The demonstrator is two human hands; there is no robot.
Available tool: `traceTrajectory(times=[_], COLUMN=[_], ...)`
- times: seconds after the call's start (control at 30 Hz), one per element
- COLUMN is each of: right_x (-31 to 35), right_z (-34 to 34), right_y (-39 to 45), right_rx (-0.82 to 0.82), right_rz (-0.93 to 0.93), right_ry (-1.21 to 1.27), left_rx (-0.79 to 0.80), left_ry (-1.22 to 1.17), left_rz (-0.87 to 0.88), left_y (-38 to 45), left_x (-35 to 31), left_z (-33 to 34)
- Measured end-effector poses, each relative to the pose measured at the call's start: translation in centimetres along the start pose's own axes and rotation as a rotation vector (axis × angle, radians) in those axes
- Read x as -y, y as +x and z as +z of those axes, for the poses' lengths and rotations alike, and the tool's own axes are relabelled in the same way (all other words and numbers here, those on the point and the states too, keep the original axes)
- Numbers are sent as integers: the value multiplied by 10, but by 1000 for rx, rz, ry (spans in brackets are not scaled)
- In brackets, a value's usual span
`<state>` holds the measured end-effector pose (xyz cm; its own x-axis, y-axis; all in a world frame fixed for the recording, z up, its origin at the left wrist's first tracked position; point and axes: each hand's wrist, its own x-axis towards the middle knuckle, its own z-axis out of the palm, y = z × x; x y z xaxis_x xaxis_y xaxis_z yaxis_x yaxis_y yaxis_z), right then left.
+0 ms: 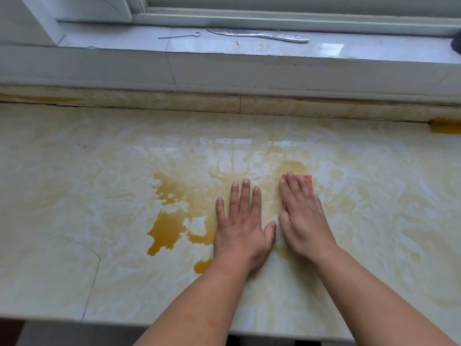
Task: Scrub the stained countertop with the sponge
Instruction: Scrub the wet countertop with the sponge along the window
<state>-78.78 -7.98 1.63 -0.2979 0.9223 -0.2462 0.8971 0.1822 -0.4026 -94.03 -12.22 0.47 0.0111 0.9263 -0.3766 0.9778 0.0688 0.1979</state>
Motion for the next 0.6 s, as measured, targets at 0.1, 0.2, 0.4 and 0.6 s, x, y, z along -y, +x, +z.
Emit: traceTrajectory(times=[0.1, 0.2, 0.4, 0.6], right_x=[-9, -15, -7, -2], right_z=[13, 18, -9, -6], right_y=[-60, -91, 21, 13], right_rx=[-1, 12, 11, -10], right_rz=[-30, -14, 21, -2], right_ry=[11, 10, -20, -15], left_rx=[-3, -15, -7, -3], left_ry=[-3, -10, -5, 12], left_rz=[3, 6, -7, -18], left_y=[0, -1, -2, -2], left_x=[1, 1, -1, -1], left_z=[1, 1, -3, -1])
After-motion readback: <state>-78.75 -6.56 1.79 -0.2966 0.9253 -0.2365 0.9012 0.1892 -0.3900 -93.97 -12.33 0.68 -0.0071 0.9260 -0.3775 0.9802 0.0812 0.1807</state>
